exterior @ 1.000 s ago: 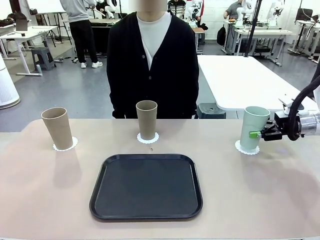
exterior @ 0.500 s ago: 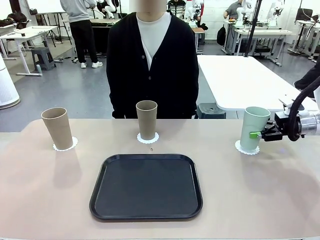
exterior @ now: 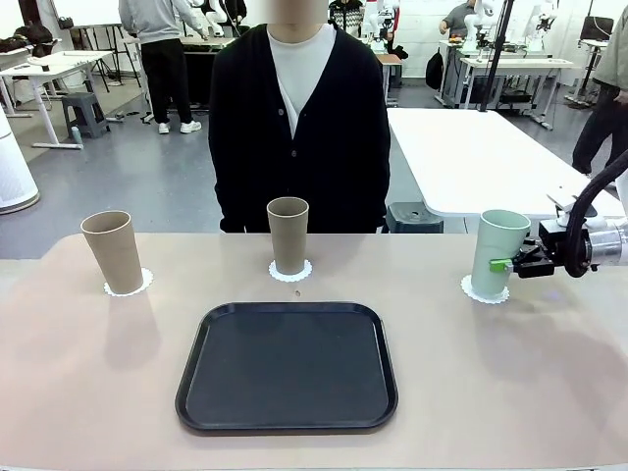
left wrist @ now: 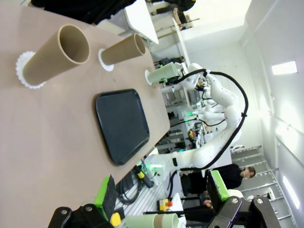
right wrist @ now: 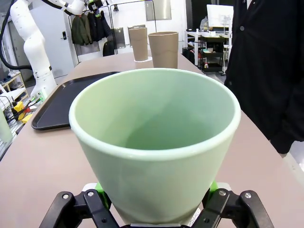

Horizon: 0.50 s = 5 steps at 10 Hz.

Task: Place coasters on the table and set cups on them.
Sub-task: Take one Reusable plastic cup from the Flat Tray and place it on a coaster set by the human.

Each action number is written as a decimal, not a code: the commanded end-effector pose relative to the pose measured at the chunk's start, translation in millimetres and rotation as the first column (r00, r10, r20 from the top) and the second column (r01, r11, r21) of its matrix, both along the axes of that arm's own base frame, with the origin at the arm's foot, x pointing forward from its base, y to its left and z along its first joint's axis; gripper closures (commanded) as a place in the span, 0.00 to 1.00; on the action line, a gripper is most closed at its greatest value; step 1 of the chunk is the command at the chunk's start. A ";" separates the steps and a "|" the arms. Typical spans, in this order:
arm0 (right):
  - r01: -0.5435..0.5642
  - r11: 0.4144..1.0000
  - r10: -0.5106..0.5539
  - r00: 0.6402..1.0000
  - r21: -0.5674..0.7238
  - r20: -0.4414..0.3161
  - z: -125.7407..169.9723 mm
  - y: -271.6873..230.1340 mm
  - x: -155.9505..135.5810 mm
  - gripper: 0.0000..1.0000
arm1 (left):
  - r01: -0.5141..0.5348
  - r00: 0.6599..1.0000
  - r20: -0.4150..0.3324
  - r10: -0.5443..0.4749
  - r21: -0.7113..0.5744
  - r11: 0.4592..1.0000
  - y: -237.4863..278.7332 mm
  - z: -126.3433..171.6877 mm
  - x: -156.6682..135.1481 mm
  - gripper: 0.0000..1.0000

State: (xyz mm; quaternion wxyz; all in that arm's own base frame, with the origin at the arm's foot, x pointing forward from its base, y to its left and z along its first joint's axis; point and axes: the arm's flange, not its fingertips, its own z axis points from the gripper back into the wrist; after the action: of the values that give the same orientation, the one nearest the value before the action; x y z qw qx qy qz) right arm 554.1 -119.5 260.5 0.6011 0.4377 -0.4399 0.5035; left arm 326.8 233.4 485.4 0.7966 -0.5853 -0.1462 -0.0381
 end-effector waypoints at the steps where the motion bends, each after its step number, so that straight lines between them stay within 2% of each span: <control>1: -0.020 1.000 0.019 0.999 0.019 0.049 -1.1 -1.6 -2.1 0.15 | 0.002 1.000 0.005 -0.002 -0.013 1.000 1.1 2.3 -1.9 0.00; 3: -0.023 0.999 0.020 0.997 0.036 0.073 -5.3 -2.7 -1.4 0.15 | 0.002 1.000 0.005 -0.002 -0.013 1.000 1.1 2.3 -1.9 0.00; 5: -0.022 0.999 0.020 0.998 0.038 0.064 -12.6 -1.9 2.9 0.15 | 0.002 1.000 0.005 -0.002 -0.013 1.000 1.1 2.3 -1.9 0.00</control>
State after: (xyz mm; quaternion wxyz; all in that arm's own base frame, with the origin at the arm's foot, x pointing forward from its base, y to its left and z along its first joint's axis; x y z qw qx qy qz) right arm 551.3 -121.5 252.2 0.5839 0.4344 -0.4528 0.5152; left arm 326.8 233.4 485.4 0.7966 -0.5853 -0.1462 -0.0381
